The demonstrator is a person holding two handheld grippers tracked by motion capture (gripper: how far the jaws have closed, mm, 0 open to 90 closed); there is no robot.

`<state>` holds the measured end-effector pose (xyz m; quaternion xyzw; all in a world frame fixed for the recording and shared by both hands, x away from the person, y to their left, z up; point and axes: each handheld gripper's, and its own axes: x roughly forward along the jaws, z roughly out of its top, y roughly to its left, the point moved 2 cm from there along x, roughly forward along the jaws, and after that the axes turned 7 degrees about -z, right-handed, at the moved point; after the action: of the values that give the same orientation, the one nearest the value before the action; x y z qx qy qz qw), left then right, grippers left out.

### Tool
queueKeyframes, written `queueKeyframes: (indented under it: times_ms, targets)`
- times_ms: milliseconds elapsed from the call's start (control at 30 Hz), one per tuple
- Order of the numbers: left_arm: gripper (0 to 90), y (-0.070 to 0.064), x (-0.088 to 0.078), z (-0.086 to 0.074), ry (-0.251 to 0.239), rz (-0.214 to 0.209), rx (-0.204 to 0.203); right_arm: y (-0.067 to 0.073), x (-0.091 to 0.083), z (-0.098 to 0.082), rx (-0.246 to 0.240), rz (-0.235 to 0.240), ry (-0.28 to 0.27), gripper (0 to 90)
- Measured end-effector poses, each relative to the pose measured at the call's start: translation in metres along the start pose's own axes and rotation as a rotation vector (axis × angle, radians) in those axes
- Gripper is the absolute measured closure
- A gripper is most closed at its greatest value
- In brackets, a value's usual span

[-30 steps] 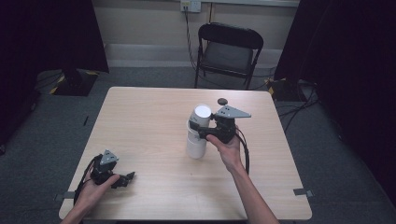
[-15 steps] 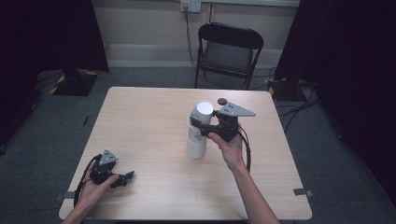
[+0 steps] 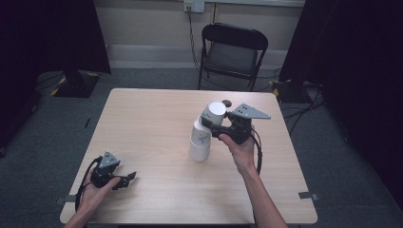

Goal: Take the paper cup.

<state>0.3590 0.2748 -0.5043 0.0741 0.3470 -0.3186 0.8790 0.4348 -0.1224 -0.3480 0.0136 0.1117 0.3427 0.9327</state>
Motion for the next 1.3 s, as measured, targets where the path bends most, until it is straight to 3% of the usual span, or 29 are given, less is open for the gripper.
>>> queueKeyframes:
  times_ms: [333, 500, 633, 700, 900, 1033, 1167, 1300]
  targets:
    - [17.6, -0.008, -0.007, 0.011, -0.042, -0.016, 0.021, -0.007, -0.024, 0.004, 0.016, -0.046, 0.01, 31.5]
    - [18.7, -0.015, -0.009, 0.019, -0.052, -0.01, 0.058, -0.01, -0.038, 0.0, 0.023, -0.066, 0.022, 31.8]
    - [22.2, -0.023, -0.013, 0.026, -0.091, -0.015, 0.086, -0.012, -0.047, -0.006, 0.037, -0.07, 0.044, 32.1]
    - [22.9, -0.03, -0.016, 0.029, -0.112, -0.009, 0.103, -0.01, -0.05, -0.01, 0.018, -0.079, 0.063, 32.1]
    - [23.1, -0.044, -0.021, 0.044, -0.169, -0.039, 0.108, -0.003, -0.06, -0.018, 0.011, -0.062, 0.1, 32.1]
    - [24.1, -0.054, -0.016, 0.06, -0.19, -0.086, 0.129, 0.003, -0.059, -0.025, 0.009, -0.055, 0.143, 32.2]
    - [24.9, -0.069, -0.011, 0.077, -0.23, -0.128, 0.15, 0.017, -0.055, -0.033, 0.009, -0.016, 0.189, 32.2]
    - [27.9, -0.082, -0.009, 0.092, -0.28, -0.167, 0.139, 0.029, -0.056, -0.037, 0.018, 0.001, 0.164, 32.2]
